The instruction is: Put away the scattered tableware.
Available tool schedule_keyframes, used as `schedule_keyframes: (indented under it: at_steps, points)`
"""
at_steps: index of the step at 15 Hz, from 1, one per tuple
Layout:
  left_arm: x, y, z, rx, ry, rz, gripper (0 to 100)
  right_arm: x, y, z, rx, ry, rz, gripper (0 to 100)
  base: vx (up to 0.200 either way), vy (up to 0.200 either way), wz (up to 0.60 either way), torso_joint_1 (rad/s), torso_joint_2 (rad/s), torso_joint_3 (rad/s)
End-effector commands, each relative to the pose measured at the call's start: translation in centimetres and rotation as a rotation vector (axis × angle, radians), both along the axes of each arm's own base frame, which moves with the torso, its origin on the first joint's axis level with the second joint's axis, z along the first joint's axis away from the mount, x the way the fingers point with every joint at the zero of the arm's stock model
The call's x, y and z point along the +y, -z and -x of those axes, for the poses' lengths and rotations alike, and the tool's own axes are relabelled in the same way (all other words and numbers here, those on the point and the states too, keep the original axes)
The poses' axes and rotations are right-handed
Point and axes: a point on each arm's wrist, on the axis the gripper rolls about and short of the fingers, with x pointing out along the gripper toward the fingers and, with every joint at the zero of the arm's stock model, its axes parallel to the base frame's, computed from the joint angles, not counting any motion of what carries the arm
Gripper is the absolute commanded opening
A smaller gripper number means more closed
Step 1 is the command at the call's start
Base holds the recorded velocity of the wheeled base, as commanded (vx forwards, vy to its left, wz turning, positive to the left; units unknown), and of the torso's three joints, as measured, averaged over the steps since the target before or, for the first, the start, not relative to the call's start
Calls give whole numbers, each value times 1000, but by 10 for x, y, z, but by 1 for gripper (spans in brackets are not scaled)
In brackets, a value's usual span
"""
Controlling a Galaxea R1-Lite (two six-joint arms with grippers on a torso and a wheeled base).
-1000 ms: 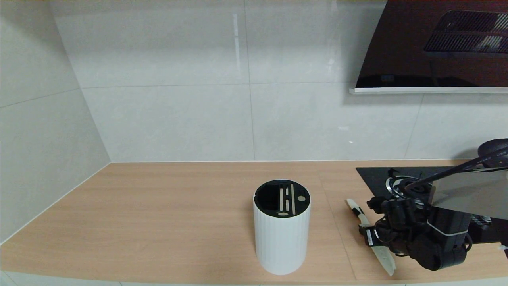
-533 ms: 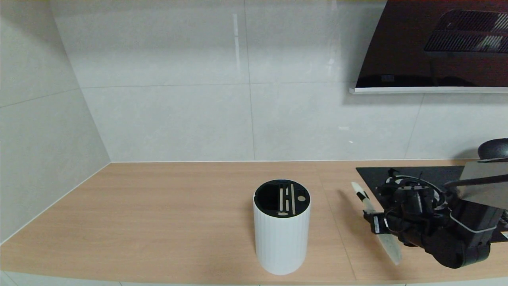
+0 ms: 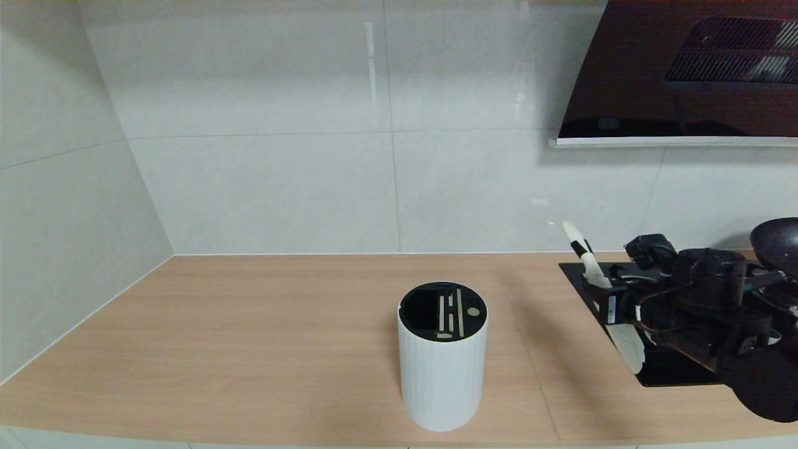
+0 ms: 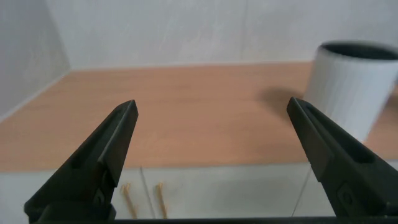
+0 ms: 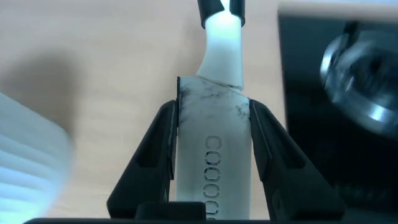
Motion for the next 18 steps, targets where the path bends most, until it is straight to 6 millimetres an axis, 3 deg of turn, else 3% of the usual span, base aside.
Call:
schedule_keyframes:
  at_steps: [1, 3, 5, 8, 10, 11, 12, 14, 17, 18]
  points:
    - [-4, -58, -8, 64, 190, -13, 100, 6, -62, -4, -206, -22, 7, 0, 0, 0, 0, 0, 0, 0]
    - [-7, -99, -43, 166, 342, 0, 100, 12, -100, -19, -284, -31, -10, 0, 0, 0, 0, 0, 0, 0]
    - [-10, -117, -86, 282, 454, 20, 100, 34, -129, -23, -313, -89, -30, 0, 0, 0, 0, 0, 0, 0]
    - [-25, -133, -158, 425, 599, 41, 100, 61, -132, 3, -298, -179, -42, 0, 0, 0, 0, 0, 0, 0]
    - [-55, -127, -203, 482, 724, 85, 100, 75, -123, 19, -258, -224, -42, 0, 0, 0, 0, 0, 0, 0]
    - [-63, -126, -211, 485, 746, 111, 100, 78, -120, 22, -249, -225, -40, 0, 0, 0, 0, 0, 0, 0]
    - [-86, -121, -231, 493, 813, 233, 100, 88, -113, 31, -227, -236, -41, 0, 0, 0, 0, 0, 0, 0]
    - [-105, -108, -246, 500, 869, 434, 100, 110, -112, 49, -212, -253, -76, 0, 0, 0, 0, 0, 0, 0]
    - [-114, -83, -257, 465, 913, 560, 100, 128, -116, 69, -207, -312, -102, 0, 0, 0, 0, 0, 0, 0]
    - [-122, -71, -262, 439, 943, 570, 100, 140, -117, 84, -196, -366, -134, 0, 0, 0, 0, 0, 0, 0]
